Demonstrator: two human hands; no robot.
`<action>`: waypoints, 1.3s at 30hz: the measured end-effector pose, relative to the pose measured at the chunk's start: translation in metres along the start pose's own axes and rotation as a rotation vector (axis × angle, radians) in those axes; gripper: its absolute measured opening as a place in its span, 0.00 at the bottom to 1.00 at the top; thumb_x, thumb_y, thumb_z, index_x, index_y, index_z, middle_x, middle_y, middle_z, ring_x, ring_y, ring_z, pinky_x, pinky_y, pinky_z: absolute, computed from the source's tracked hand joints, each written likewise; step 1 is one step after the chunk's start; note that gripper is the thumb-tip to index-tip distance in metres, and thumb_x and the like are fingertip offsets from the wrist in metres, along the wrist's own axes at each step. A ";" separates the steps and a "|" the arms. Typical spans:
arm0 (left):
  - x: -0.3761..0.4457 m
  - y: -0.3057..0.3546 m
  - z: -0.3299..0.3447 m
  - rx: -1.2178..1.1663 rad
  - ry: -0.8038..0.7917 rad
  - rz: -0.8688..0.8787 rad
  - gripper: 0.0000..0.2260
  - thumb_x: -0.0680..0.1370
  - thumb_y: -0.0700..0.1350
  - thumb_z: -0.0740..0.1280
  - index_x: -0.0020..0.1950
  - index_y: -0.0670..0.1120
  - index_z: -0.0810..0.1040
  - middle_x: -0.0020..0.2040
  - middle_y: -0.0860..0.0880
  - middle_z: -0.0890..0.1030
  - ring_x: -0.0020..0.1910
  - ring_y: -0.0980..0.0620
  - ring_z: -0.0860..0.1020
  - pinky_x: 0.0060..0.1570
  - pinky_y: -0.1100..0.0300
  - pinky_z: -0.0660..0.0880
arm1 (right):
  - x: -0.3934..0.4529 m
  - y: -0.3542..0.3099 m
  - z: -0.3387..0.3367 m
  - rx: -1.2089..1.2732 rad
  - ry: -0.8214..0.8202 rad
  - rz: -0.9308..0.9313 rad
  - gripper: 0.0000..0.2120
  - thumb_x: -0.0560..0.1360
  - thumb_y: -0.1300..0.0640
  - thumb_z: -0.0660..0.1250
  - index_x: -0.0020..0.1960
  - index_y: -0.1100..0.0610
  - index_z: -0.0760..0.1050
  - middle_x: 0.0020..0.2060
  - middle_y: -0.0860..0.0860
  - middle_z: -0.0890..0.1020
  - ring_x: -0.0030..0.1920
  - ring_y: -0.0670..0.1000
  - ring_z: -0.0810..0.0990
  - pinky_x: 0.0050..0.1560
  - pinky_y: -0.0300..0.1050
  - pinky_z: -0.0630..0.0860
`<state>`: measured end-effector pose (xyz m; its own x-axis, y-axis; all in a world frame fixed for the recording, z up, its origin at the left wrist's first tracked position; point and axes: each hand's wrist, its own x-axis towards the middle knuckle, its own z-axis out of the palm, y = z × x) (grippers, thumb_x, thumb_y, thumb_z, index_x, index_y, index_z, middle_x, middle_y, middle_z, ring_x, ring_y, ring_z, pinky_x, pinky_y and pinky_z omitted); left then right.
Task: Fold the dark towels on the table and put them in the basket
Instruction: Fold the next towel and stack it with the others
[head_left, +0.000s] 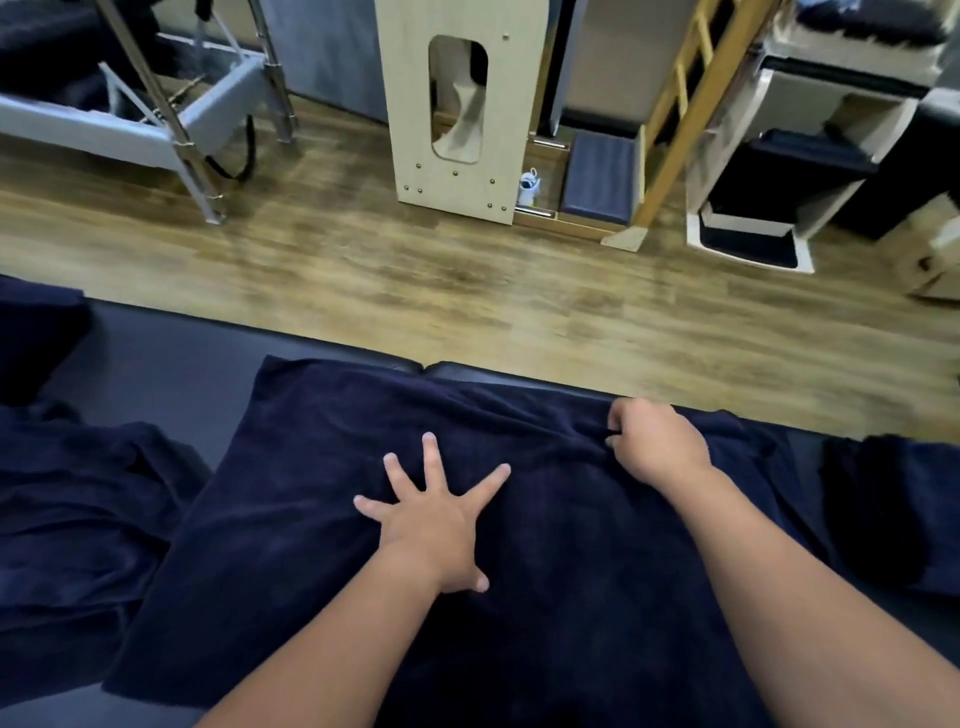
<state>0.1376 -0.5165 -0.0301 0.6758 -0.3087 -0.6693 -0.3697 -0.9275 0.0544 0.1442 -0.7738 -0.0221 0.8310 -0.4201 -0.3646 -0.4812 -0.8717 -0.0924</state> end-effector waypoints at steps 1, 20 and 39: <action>0.000 0.000 0.000 -0.001 -0.007 -0.004 0.56 0.70 0.62 0.76 0.69 0.76 0.27 0.71 0.39 0.17 0.73 0.21 0.32 0.65 0.18 0.53 | 0.001 0.002 -0.001 -0.006 0.046 -0.013 0.02 0.78 0.56 0.64 0.48 0.51 0.72 0.48 0.54 0.81 0.45 0.59 0.75 0.43 0.50 0.75; 0.054 0.091 -0.044 0.127 0.084 0.088 0.63 0.65 0.76 0.69 0.80 0.49 0.31 0.79 0.34 0.31 0.76 0.25 0.35 0.70 0.24 0.50 | -0.024 0.104 0.040 0.173 0.345 0.219 0.17 0.83 0.53 0.59 0.70 0.52 0.72 0.73 0.51 0.70 0.73 0.58 0.66 0.68 0.59 0.67; 0.054 0.169 -0.020 0.300 -0.001 0.365 0.68 0.58 0.69 0.79 0.68 0.70 0.19 0.67 0.39 0.13 0.68 0.28 0.20 0.63 0.17 0.39 | -0.015 0.160 0.018 0.420 0.391 0.503 0.11 0.78 0.62 0.64 0.60 0.57 0.70 0.57 0.57 0.74 0.52 0.63 0.79 0.44 0.49 0.70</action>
<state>0.1241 -0.6943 -0.0424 0.4668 -0.6026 -0.6473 -0.7512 -0.6565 0.0695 0.0497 -0.9020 -0.0482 0.4845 -0.8680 -0.1083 -0.8286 -0.4158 -0.3748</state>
